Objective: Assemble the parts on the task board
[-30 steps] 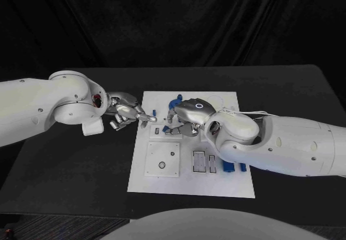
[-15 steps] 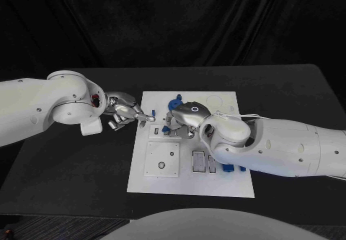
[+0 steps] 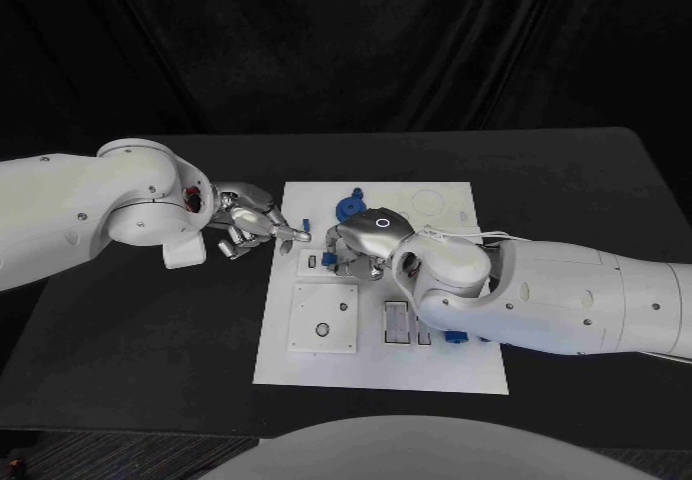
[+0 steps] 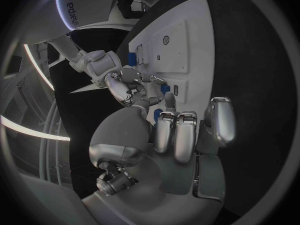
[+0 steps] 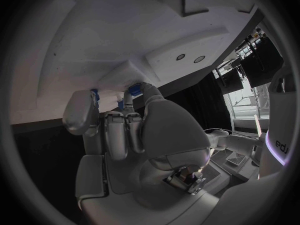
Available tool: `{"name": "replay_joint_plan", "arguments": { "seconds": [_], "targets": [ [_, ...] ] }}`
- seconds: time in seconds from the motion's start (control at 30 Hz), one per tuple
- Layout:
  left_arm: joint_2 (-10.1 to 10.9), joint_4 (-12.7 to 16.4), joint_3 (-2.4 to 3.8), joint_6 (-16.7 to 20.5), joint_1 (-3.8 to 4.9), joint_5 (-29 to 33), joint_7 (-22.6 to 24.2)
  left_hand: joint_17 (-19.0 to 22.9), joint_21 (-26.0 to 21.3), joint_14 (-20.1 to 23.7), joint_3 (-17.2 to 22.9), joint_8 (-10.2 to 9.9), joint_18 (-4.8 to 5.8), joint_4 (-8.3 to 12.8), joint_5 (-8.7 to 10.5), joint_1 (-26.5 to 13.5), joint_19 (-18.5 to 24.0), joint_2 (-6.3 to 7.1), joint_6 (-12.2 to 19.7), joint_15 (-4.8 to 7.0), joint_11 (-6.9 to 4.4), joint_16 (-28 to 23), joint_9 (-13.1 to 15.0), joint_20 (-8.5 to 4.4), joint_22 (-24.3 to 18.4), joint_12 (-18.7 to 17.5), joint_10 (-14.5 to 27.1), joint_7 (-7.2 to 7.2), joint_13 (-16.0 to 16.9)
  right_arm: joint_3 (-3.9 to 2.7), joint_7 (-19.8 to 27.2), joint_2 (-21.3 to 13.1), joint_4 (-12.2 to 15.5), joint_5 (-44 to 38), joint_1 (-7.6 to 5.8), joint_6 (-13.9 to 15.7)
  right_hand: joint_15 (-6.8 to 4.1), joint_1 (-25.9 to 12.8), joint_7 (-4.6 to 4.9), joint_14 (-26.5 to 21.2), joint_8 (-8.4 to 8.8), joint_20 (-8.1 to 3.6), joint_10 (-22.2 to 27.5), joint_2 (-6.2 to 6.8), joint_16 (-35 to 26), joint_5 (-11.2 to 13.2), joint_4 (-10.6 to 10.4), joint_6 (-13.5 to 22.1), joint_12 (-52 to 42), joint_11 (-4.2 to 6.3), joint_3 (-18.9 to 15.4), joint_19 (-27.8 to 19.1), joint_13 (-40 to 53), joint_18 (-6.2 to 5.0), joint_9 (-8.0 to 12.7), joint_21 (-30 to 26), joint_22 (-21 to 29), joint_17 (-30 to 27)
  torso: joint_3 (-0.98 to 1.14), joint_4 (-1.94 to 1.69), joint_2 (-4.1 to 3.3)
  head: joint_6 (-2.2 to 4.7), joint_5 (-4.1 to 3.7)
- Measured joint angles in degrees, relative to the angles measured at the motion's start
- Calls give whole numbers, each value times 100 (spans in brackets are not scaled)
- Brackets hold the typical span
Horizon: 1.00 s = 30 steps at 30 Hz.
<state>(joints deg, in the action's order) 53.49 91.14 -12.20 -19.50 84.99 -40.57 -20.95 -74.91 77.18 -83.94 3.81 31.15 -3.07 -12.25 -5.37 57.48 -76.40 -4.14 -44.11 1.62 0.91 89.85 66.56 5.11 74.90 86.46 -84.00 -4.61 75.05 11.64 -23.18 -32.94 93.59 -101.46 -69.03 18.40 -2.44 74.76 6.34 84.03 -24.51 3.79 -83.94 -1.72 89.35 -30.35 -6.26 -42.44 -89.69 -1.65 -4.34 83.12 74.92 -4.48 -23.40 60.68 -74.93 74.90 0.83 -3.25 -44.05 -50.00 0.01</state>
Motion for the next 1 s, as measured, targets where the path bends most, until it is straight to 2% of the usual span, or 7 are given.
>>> {"name": "replay_joint_plan", "arguments": {
  "seconds": [0.13, 0.27, 0.47, 0.53, 0.8, 0.9, 1.0],
  "targets": [
    [-17, -25, 0, -11, 0, 1, 2, 0, 0, 0, 0, 0, 0, 0, -24, 0, 0, 0, 0, 0, 0, 0, 0, 0, 0, 0, 0, 0, 0, -5, 29, 8, -20, -17, 6, 6, 0, 220, -5, 0, 0, -20, 0, 52, 0, -360, 168, -85, 0, 0, 317, -20, -1, 0, -32, -33, 0, 0, 0, -1, 3, 0, 17],
    [-35, -43, 0, -23, 0, 2, 4, 0, -29, 0, 0, 0, 0, 0, -24, 23, 0, -23, 0, 0, 0, 0, 0, 0, 0, 0, 0, 0, 0, -5, 84, 9, -22, -26, 13, 18, 0, 269, 1, 0, 25, -20, 0, 93, 0, -358, 294, -175, 0, 0, 758, -20, -1, 0, -35, -33, 1, 0, 0, 0, 3, 0, 23],
    [-55, -57, -1, -41, 0, 3, 8, 0, -67, 0, -16, 0, -3, 16, -46, 79, 53, -38, 22, 0, 0, 0, -14, -10, 0, -44, 0, -19, 0, -2, 191, -9, -31, -28, 23, 73, 0, 173, 37, 0, 67, -20, 0, 274, 0, -446, 473, -298, 0, 0, 1394, -20, -1, 1, -40, -30, 1, 0, 3, 4, 2, -1, 31],
    [-58, -63, -1, -44, 0, 4, 9, 0, -91, 0, -16, 0, -91, 16, -68, 112, 66, -64, 66, 0, 0, 0, -42, 3, 0, -66, 0, -25, 0, 0, 233, -21, -33, -28, 24, 102, 0, 114, 43, 0, 26, -26, -4, 332, 0, -446, 516, -304, 0, 4, 1545, -14, -1, 0, -40, 12, 1, 0, 5, 5, 2, -1, 31],
    [-65, -72, -1, -45, -1, 5, 46, 0, -178, -22, -68, -93, -92, 20, -159, 262, 135, -108, 123, -21, 29, 0, -238, 32, 0, -111, 31, -41, 0, 14, 390, -118, -12, -6, 37, 291, 0, 55, 60, 0, -6, -41, 0, 393, 0, -393, 564, -364, 0, 43, 1731, 1, -1, 0, -41, 102, 1, 0, 7, 6, -1, -1, 28],
    [-61, -68, -1, -39, -1, 5, 76, 0, -221, -2, -86, -115, -91, 40, -202, 335, 176, -112, 123, -41, 53, 0, -285, 32, 0, -160, 57, -41, 0, 23, 432, -197, 54, 18, 45, 373, 0, 22, 21, 0, -19, -61, 0, 425, 0, -354, 570, -404, 0, 43, 1756, 21, -1, 0, -44, 126, 1, 0, 7, 5, -1, -1, 42],
    [-50, -61, -1, -34, -2, 6, 114, 0, -290, -2, -96, -177, -91, 82, -237, 437, 239, -101, 171, -41, 81, -66, -348, 51, 0, -272, 207, -89, 0, 24, 470, -302, 158, 60, 48, 474, -12, -22, 10, -12, -20, -61, 0, 467, 29, -326, 547, -414, 0, 43, 1779, 21, -1, 0, -235, 126, 1, 0, 7, 5, 0, -1, 57]
  ]
}}
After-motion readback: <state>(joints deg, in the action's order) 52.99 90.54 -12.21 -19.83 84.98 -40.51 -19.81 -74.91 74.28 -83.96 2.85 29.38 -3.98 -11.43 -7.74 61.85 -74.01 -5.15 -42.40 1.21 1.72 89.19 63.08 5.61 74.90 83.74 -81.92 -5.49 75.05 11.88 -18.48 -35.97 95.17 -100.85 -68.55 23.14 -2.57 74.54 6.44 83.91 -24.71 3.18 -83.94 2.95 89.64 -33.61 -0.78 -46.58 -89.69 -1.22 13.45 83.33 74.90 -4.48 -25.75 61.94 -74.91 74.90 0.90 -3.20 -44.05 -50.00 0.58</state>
